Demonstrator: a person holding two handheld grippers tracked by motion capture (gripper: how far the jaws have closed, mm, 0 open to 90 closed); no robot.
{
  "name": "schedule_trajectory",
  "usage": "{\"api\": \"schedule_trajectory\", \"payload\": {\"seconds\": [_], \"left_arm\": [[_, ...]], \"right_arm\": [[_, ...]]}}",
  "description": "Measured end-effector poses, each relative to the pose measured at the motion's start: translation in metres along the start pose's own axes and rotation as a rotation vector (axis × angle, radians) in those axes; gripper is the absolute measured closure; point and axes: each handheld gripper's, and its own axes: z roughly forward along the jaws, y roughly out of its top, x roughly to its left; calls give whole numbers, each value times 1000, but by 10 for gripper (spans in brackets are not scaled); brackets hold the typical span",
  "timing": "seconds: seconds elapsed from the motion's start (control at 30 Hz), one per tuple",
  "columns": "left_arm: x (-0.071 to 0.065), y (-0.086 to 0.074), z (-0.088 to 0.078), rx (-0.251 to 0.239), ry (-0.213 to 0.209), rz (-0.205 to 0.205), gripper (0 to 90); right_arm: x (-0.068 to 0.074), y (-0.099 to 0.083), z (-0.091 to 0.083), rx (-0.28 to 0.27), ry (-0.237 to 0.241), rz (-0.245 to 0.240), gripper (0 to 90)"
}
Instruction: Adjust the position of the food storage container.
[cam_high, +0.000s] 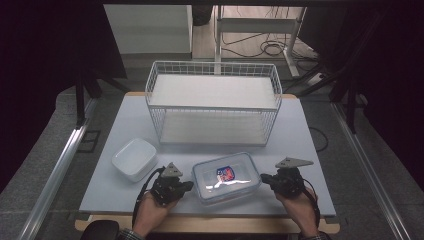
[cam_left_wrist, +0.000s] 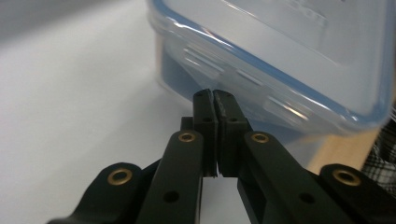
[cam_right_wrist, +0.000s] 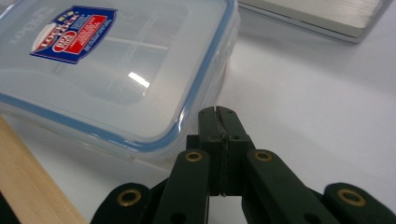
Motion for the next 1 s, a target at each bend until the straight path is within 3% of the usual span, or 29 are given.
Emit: {"api": "schedule_trajectory", "payload": {"seconds": [0.23,0.43,0.63,0.73,0.83,0.87,0.9,1.0], "left_arm": [[21,4,-2,-7,46,-47,895],[35,11,-1,4,109,-35,899],[43,10,-3,6,118,-25,883],[43,9,-5,4,125,-12,805],[44,5,-14,0,167,5,663],[44,5,-14,0,167,5,591],[45,3,-17,15,184,15,527],[45,-1,-22,25,207,30,387]], "right_arm": [[16,2,4,5,40,-16,893],[26,2,8,8,83,-18,893],[34,2,12,14,115,-32,892],[33,2,12,17,113,-42,861],[31,3,9,0,112,-50,735],[31,3,9,0,112,-50,735],[29,3,9,-10,100,-55,650],[26,2,10,-26,89,-51,523]]}}
